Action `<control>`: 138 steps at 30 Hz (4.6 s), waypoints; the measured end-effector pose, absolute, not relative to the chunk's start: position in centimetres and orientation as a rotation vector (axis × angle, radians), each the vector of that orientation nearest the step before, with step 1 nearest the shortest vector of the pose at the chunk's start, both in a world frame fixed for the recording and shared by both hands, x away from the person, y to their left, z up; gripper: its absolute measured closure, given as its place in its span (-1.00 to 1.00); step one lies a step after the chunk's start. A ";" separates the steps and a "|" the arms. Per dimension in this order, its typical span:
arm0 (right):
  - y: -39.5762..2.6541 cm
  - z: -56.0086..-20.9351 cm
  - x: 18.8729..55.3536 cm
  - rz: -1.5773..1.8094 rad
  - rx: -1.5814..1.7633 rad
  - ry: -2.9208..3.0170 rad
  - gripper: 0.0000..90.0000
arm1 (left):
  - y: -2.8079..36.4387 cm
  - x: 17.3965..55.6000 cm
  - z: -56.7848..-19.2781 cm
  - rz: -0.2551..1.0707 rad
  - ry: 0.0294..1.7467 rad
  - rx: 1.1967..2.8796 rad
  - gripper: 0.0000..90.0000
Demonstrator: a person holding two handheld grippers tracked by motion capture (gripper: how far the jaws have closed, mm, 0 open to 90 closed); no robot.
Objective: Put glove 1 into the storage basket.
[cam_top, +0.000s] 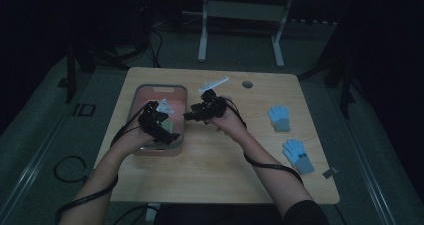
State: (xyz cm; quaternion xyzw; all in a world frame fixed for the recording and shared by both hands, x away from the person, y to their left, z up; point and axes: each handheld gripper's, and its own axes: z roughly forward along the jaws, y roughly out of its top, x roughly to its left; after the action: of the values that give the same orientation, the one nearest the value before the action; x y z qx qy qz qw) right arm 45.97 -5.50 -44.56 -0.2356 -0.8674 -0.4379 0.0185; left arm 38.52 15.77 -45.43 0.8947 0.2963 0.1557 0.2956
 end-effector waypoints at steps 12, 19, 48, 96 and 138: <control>-9.5 -45.0 45.1 -1.359 -0.754 -2.742 -0.01 | 12.6 37.2 -44.6 0.444 0.730 2.266 -0.97; -12.1 -45.0 44.7 -1.371 -0.786 -2.752 0.01 | 10.4 36.7 -45.0 0.409 0.682 2.276 -0.97; -23.8 -47.1 42.6 -1.460 -1.027 -2.752 0.16 | 4.1 34.9 -48.2 0.273 0.556 2.224 -0.97; -32.6 -54.1 49.9 -1.019 -1.895 -2.846 0.39 | 5.2 31.9 -54.3 0.361 0.573 2.005 -0.97; -20.0 -49.3 40.0 -1.148 -1.869 -2.793 0.88 | 5.8 31.5 -54.2 0.436 0.586 1.991 -0.97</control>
State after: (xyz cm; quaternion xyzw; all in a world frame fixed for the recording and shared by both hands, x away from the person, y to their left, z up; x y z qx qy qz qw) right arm 40.01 -20.04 -49.27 -0.5153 -0.7700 -0.3165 -0.2036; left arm 31.50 5.81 -54.19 0.8193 0.2410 0.1793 0.4884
